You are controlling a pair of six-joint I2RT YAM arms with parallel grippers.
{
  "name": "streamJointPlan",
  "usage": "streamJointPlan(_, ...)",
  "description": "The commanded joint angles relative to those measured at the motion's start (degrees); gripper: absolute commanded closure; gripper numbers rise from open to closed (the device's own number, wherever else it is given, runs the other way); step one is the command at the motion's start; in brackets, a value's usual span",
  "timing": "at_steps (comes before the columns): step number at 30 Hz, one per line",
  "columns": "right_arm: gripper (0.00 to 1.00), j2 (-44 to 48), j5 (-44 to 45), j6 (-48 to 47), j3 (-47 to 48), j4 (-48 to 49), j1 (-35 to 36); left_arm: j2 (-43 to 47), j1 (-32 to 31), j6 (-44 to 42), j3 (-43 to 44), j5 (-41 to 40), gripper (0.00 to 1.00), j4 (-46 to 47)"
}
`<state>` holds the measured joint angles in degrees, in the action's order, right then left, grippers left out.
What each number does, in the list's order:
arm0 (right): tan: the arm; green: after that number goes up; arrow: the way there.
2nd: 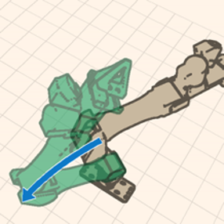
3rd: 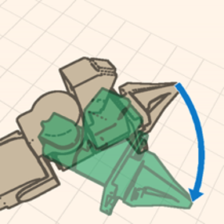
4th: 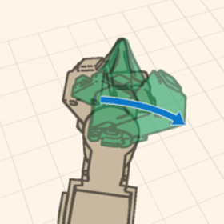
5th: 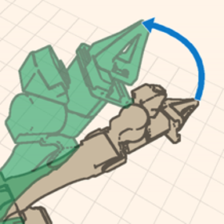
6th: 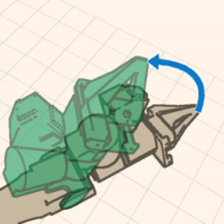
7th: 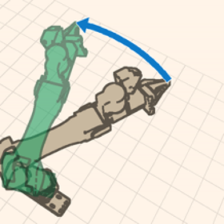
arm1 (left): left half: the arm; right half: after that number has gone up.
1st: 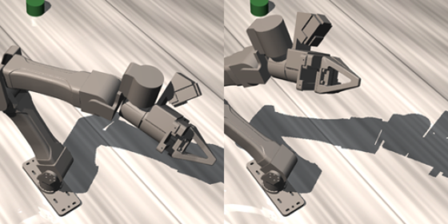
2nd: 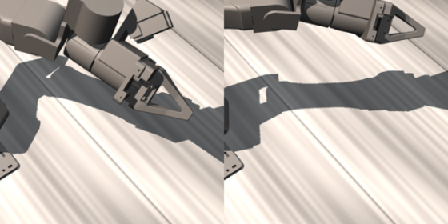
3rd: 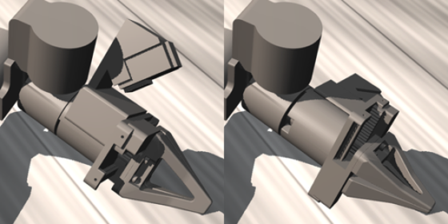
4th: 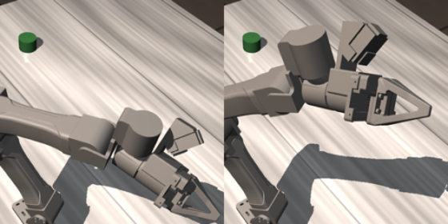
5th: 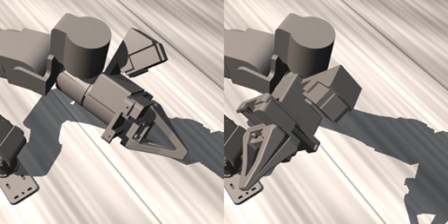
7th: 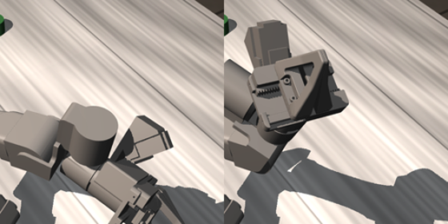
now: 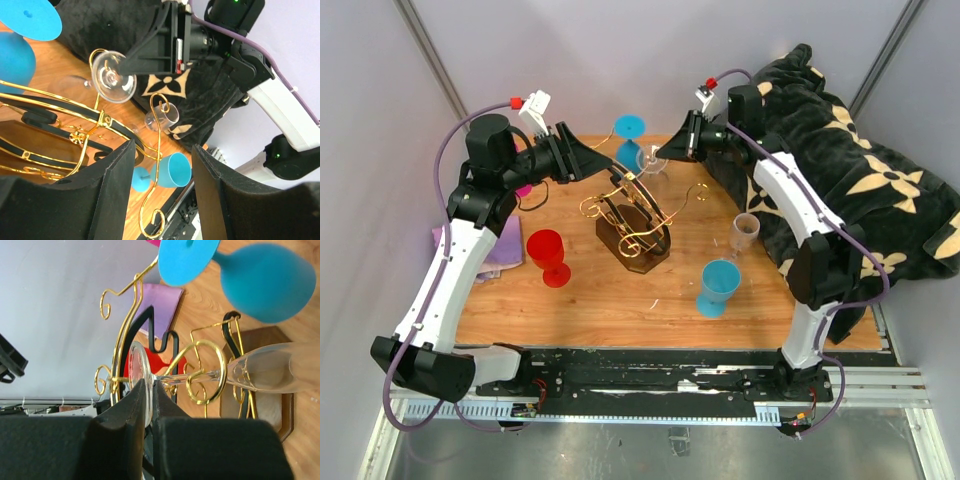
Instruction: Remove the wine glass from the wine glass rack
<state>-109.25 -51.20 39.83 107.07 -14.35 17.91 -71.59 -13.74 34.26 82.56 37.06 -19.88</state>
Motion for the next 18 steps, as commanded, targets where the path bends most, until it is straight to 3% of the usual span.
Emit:
streamJointPlan(1,0.99,8.6,-1.5,-2.0,-6.0,1.7,0.7,1.3,-0.2,-0.7,-0.5,0.3,0.46,0.2)
streamJointPlan(8,0.99,15.8,-0.9,-4.7,-12.8,-0.3,-2.6,1.4,-0.2,-0.7,-0.3,0.4,0.45,-0.1)
streamJointPlan(14,0.99,19.7,3.3,-11.9,-10.3,-10.1,-6.1,0.7,-0.2,-1.0,0.6,0.1,0.42,-1.1)
streamJointPlan(18,0.99,23.6,4.9,-15.8,-9.3,-11.7,-6.8,0.6,-0.2,-1.0,0.5,-0.1,0.41,-1.0)
